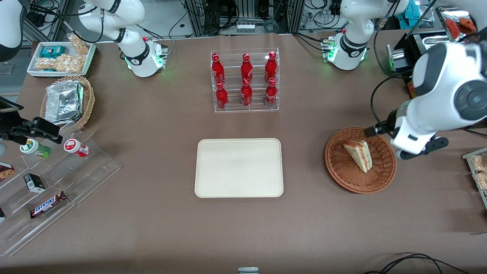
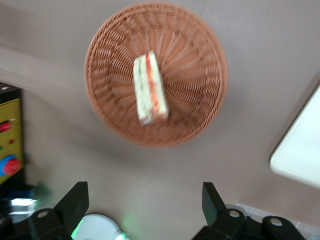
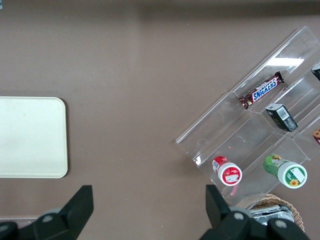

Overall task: Place sandwich from basket to tray
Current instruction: 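Move the left gripper down over the wrapped sandwich in the wicker basket, then close the left gripper on the sandwich's wrapped edge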

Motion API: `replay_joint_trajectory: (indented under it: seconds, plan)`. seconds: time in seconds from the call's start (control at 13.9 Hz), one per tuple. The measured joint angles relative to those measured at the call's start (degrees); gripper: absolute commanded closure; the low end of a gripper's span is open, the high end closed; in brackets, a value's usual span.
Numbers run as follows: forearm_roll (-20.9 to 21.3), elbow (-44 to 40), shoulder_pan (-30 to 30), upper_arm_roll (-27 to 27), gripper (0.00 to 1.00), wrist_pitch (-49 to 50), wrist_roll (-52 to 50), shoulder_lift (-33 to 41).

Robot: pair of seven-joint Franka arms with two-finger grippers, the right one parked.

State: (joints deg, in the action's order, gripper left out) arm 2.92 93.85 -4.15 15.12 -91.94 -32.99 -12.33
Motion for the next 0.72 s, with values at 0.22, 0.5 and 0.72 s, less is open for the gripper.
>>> replay_joint_trajectory:
  seconds: [0.22,0.5,0.72]
  plan:
    - [0.0,9.5,-0.1,-0.5,0.00,-15.3,-8.5,-0.2]
    - [0.0,22.9,-0.9,-1.9,0.00,-36.8,-14.2,-1.3]
    - [0.0,25.3,-1.9,-2.5,0.00,-39.0,-14.9,-1.9]
